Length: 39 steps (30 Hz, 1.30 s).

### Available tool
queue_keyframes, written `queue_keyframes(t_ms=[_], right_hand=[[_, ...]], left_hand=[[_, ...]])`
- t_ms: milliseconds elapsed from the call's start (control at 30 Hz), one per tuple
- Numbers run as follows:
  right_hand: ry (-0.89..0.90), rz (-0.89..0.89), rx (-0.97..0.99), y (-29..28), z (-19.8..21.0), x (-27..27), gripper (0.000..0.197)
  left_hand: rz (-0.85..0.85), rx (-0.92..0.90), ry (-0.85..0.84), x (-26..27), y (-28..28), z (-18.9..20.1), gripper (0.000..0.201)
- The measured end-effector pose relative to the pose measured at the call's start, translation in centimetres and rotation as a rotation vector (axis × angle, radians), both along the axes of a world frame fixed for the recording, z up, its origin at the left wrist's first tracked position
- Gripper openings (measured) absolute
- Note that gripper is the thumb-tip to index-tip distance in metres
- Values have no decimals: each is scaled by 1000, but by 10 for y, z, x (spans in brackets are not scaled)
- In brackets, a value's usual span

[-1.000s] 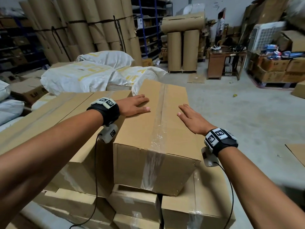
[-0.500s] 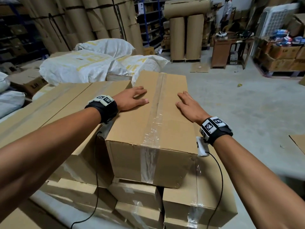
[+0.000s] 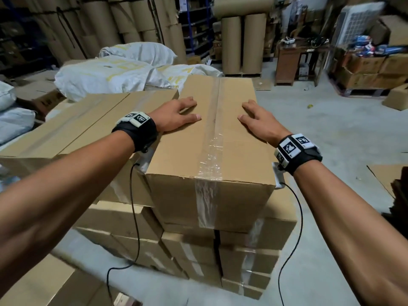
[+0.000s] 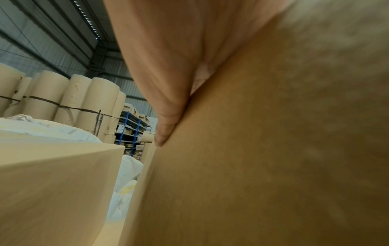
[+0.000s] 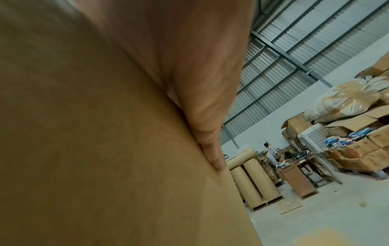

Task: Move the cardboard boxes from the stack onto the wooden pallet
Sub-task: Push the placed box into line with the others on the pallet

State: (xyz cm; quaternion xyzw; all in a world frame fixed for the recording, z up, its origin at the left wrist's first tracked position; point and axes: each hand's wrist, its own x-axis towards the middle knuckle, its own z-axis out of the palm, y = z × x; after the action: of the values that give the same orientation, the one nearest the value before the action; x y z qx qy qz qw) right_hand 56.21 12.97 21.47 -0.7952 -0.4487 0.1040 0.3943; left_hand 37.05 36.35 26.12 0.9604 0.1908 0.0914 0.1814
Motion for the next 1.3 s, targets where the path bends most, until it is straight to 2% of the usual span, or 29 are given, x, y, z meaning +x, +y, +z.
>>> queue_keyframes(t_ms=[367, 567, 900, 1067, 1300], right_hand=[[-38, -45, -29, -129, -9, -137, 62], [-74, -5, -39, -182, -12, -193, 60], [-80, 206, 3, -247, -39, -235, 63], [-61, 362, -6, -280, -63, -257, 65], [-64, 561, -74, -305, -107, -328, 63]], left_hand=[[-35, -37, -51, -135, -119, -29, 73], [0, -75, -73, -203, -180, -39, 76], [181, -92, -148, -292, -295, -68, 77], [310, -116, -181, -342, -367, -101, 94], [538, -187, -173, -438, -447, -152, 90]])
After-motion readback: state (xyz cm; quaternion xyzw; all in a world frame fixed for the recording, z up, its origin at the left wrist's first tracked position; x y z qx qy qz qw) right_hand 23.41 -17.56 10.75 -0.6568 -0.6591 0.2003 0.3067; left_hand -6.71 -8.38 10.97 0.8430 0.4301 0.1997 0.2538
